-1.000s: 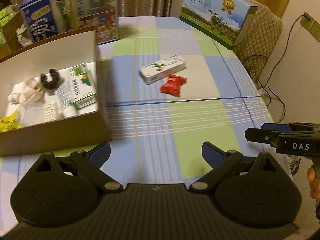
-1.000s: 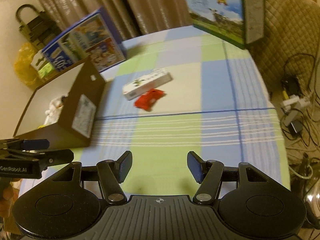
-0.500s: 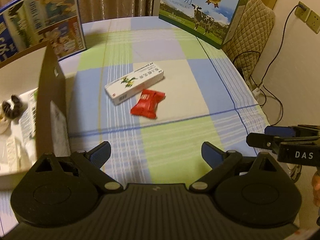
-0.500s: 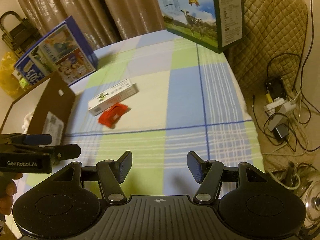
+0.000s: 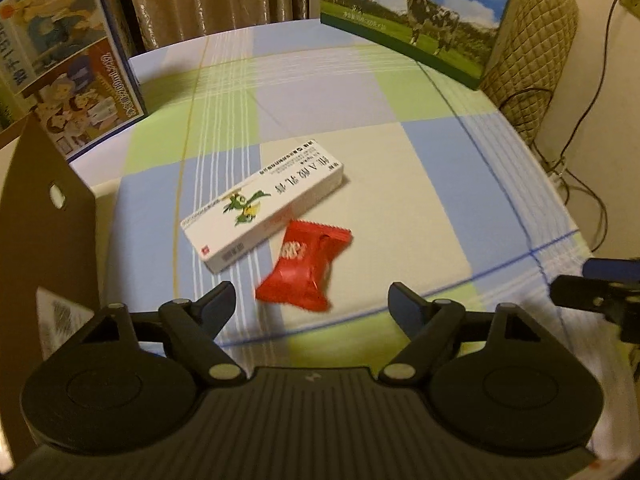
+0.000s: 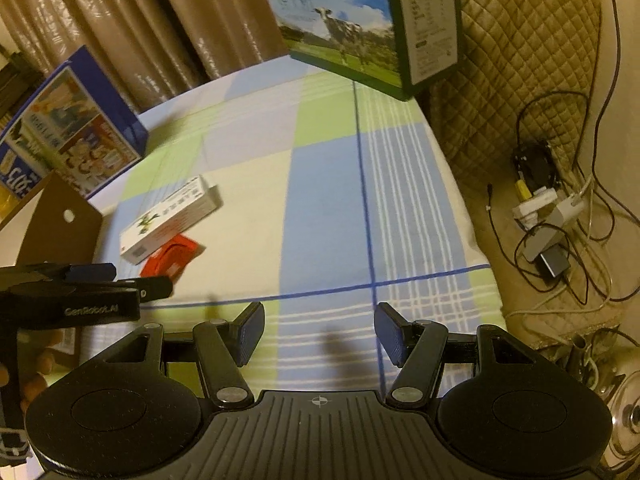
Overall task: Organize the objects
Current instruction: 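Grasp the red candy packet with the left tool, then grasp the white ointment box with the right tool while the left tool holds the packet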
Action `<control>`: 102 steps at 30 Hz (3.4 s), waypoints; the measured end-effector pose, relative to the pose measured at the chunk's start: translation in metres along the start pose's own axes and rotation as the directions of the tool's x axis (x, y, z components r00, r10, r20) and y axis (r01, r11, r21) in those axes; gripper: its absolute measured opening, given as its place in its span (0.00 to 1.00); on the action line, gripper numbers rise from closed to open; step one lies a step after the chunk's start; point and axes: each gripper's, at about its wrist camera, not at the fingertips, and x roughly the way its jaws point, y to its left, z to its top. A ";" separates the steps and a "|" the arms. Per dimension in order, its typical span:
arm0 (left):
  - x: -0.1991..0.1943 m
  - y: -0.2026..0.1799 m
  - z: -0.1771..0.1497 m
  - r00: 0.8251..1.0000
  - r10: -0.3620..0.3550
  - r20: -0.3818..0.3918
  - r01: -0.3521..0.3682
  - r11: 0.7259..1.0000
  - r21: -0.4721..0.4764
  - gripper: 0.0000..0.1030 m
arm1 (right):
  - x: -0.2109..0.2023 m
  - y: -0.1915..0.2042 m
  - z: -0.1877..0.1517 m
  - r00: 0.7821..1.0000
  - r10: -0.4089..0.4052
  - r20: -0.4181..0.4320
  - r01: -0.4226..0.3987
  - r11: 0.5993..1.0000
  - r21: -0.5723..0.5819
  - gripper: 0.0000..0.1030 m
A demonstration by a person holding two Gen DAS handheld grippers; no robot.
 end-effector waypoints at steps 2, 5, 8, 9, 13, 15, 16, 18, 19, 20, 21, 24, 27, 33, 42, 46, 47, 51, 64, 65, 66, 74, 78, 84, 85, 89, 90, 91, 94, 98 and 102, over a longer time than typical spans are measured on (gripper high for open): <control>0.011 0.002 0.004 1.000 0.001 -0.009 -0.001 1.000 0.001 0.73 | 0.005 -0.004 0.002 1.000 -0.003 -0.007 0.003 1.000 0.009 0.57; 0.024 0.006 0.008 1.000 0.004 -0.024 -0.004 1.000 0.002 0.66 | 0.010 -0.009 0.004 1.000 -0.010 -0.014 0.011 1.000 0.016 0.56; 0.031 0.007 0.010 1.000 0.002 -0.031 -0.002 1.000 0.003 0.58 | 0.016 -0.013 0.005 1.000 -0.013 -0.020 0.014 1.000 0.022 0.56; 0.032 0.007 0.011 0.999 0.000 -0.032 0.000 1.000 0.002 0.56 | 0.017 -0.014 0.006 1.000 -0.013 -0.022 0.014 1.000 0.023 0.56; 0.036 0.007 0.009 0.999 -0.008 -0.032 0.008 1.000 0.005 0.40 | 0.023 -0.015 0.009 1.000 -0.008 -0.030 0.009 1.000 0.019 0.56; 0.034 0.006 0.007 1.000 -0.012 -0.023 0.013 1.000 0.014 0.33 | 0.027 -0.013 0.011 1.000 -0.003 -0.031 0.003 1.000 0.009 0.56; 0.032 0.006 0.005 1.000 -0.011 -0.019 0.011 1.000 0.017 0.30 | 0.028 -0.012 0.012 0.999 0.001 -0.032 -0.001 1.000 0.003 0.56; 0.029 0.008 0.001 1.000 -0.004 -0.016 0.004 1.000 0.003 0.28 | 0.031 -0.008 0.015 0.999 0.013 -0.032 -0.014 1.000 -0.015 0.56; 0.026 0.011 -0.003 1.000 0.004 -0.015 -0.004 1.000 -0.014 0.27 | 0.033 -0.006 0.017 0.999 0.019 -0.030 -0.020 0.999 -0.026 0.56; 0.024 0.014 -0.006 1.000 0.011 -0.015 -0.012 0.999 -0.031 0.27 | 0.034 -0.004 0.019 0.999 0.025 -0.028 -0.026 0.999 -0.037 0.56; 0.021 0.018 -0.010 1.000 0.017 -0.017 -0.018 0.998 -0.052 0.26 | 0.036 0.000 0.022 0.999 0.035 -0.026 -0.036 0.998 -0.052 0.56; 0.008 0.032 -0.021 0.999 0.044 -0.003 -0.044 0.992 -0.118 0.26 | 0.043 0.009 0.030 0.998 0.063 -0.013 -0.064 0.993 -0.095 0.56; -0.005 0.046 -0.027 0.996 0.094 0.009 -0.091 0.980 -0.179 0.26 | 0.052 0.019 0.042 0.995 0.102 0.008 -0.100 0.985 -0.141 0.56; -0.017 0.065 -0.022 0.986 0.167 0.022 -0.155 0.951 -0.266 0.26 | 0.077 0.046 0.072 0.984 0.175 0.034 -0.160 0.954 -0.254 0.36; -0.012 0.077 -0.015 0.980 0.196 0.013 -0.182 0.931 -0.316 0.26 | 0.116 0.092 0.104 0.964 0.266 0.030 -0.232 0.886 -0.401 0.15; -0.009 0.078 -0.012 0.980 0.200 0.007 -0.188 0.932 -0.311 0.26 | 0.136 0.106 0.109 0.962 0.272 -0.013 -0.250 0.865 -0.435 0.15; -0.008 0.078 -0.011 0.979 0.203 0.003 -0.192 0.931 -0.312 0.26 | 0.141 0.108 0.110 0.962 0.271 -0.022 -0.253 0.861 -0.440 0.15; -0.004 0.079 -0.009 0.979 0.204 -0.001 -0.194 0.928 -0.319 0.26 | 0.154 0.111 0.111 0.960 0.271 -0.074 -0.274 0.844 -0.462 0.15; 0.002 0.082 -0.009 0.984 0.179 -0.009 -0.172 0.932 -0.319 0.26 | 0.121 0.090 0.069 0.936 0.281 -0.211 -0.344 0.860 -0.378 0.16; 0.002 0.081 -0.010 0.984 0.176 -0.011 -0.170 0.933 -0.317 0.26 | 0.117 0.091 0.066 0.938 0.278 -0.208 -0.340 0.861 -0.379 0.16; 0.002 0.081 -0.011 0.985 0.174 -0.012 -0.169 0.934 -0.315 0.26 | 0.112 0.091 0.062 0.944 0.266 -0.195 -0.323 0.866 -0.381 0.16; -0.001 0.079 -0.013 0.985 0.169 -0.016 -0.166 0.936 -0.310 0.26 | 0.091 0.119 0.036 0.971 0.206 -0.119 -0.238 0.841 -0.486 0.67; -0.002 0.078 -0.014 0.985 0.172 -0.017 -0.168 0.936 -0.309 0.26 | 0.098 0.130 0.026 0.974 0.188 -0.125 -0.226 0.790 -0.571 0.67; -0.002 0.076 -0.018 0.985 0.169 -0.027 -0.169 0.937 -0.306 0.26 | 0.107 0.132 0.018 0.982 0.156 -0.110 -0.191 0.773 -0.605 0.41; -0.002 0.076 -0.019 0.986 0.167 -0.030 -0.168 0.937 -0.306 0.26 | 0.106 0.131 0.016 0.982 0.157 -0.105 -0.189 0.773 -0.606 0.40; -0.005 0.075 -0.021 0.986 0.165 -0.029 -0.166 0.937 -0.306 0.26 | 0.098 0.127 0.010 0.987 0.135 -0.091 -0.162 0.785 -0.597 0.37; -0.005 0.074 -0.021 0.986 0.165 -0.028 -0.166 0.938 -0.305 0.26 | 0.096 0.125 0.009 0.988 0.124 -0.089 -0.153 0.796 -0.586 0.36; -0.006 0.074 -0.022 0.986 0.166 -0.029 -0.167 0.939 -0.302 0.25 | 0.093 0.123 0.007 0.990 0.117 -0.085 -0.144 0.806 -0.574 0.36; -0.007 0.071 -0.026 0.986 0.161 -0.035 -0.165 0.941 -0.294 0.25 | 0.083 0.116 -0.004 0.993 0.088 -0.075 -0.115 0.836 -0.536 0.36; -0.005 0.068 -0.031 0.985 0.169 -0.047 -0.175 0.943 -0.283 0.25 | 0.066 0.103 -0.020 0.997 0.053 -0.060 -0.075 0.875 -0.479 0.36; 0.004 0.072 -0.030 0.985 0.161 -0.069 -0.174 0.937 -0.302 0.29 | 0.054 0.088 -0.026 0.999 0.015 -0.037 -0.029 0.906 -0.423 0.36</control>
